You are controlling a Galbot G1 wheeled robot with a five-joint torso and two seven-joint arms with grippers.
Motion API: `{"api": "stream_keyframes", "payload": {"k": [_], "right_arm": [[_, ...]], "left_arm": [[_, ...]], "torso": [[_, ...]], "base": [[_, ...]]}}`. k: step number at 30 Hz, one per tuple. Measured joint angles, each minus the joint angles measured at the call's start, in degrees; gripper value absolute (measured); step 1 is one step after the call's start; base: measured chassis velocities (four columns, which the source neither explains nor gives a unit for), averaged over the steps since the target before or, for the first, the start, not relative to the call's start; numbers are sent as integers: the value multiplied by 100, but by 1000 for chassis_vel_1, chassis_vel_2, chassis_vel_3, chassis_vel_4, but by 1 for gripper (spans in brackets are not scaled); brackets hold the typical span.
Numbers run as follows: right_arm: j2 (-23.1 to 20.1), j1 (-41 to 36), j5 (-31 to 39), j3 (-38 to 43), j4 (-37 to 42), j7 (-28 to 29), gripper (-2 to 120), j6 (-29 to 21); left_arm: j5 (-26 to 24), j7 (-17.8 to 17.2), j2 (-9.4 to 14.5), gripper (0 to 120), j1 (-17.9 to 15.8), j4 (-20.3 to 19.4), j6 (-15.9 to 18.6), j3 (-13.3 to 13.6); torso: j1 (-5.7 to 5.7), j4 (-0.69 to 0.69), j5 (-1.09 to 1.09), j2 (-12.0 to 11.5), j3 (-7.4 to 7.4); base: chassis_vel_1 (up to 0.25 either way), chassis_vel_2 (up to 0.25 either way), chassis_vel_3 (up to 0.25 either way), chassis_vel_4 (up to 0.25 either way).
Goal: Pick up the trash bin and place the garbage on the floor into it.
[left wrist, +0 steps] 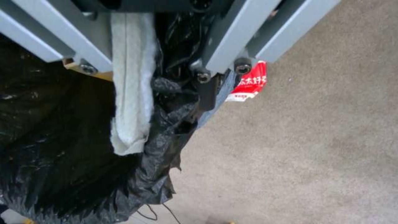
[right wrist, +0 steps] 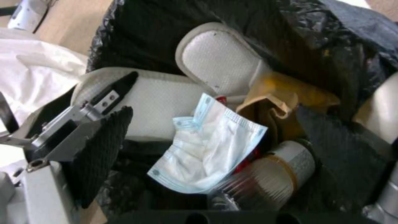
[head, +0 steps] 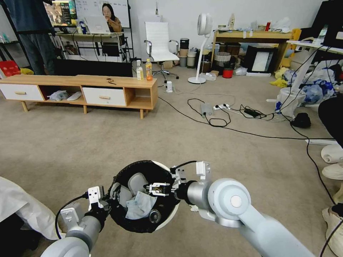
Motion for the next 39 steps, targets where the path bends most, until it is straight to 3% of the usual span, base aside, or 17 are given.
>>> {"api": "stream_keyframes", "payload": {"k": [13, 18, 24, 26, 30, 35, 39], "right_arm": [[-131, 41, -1305, 224, 335, -963, 100, 2], [-265, 127, -1926, 922, 747, -1791, 100, 3], [-354, 171, -2429, 1529, 932, -2272, 100, 3], [-464, 144, -2714, 2134, 1003, -2622, 100, 4], [-539, 21, -2778, 2500, 1004, -2710, 100, 4], [-734, -718, -3508, 3112, 873, -3175, 100, 128], [-758, -961, -3674, 3285, 824, -3255, 100, 152]], "left_arm": [[-19, -3, 19, 6, -8, -10, -1, -45], [-73, -25, 23, 6, -84, -16, 7, -74], [-89, -32, 37, 6, -103, -16, 14, -81], [-90, -34, 37, 6, -105, -4, 18, -79], [-90, -35, 33, 6, -106, 3, 19, -73], [-86, -35, 27, 6, -103, 5, 20, -65], [-87, -35, 36, 6, -97, 3, 20, -72]], "torso": [[0, 1, 0, 0, 0], [0, 0, 0, 0, 0], [0, 1, 1, 0, 0], [0, 0, 0, 0, 0], [0, 1, 1, 0, 0], [0, -2, 2, 0, 0], [0, -1, 1, 0, 0]], "base": [[0, 0, 0, 0], [0, 0, 0, 0], [0, 0, 0, 0], [0, 0, 0, 0], [0, 0, 0, 0], [0, 0, 0, 0], [0, 0, 0, 0]]}}
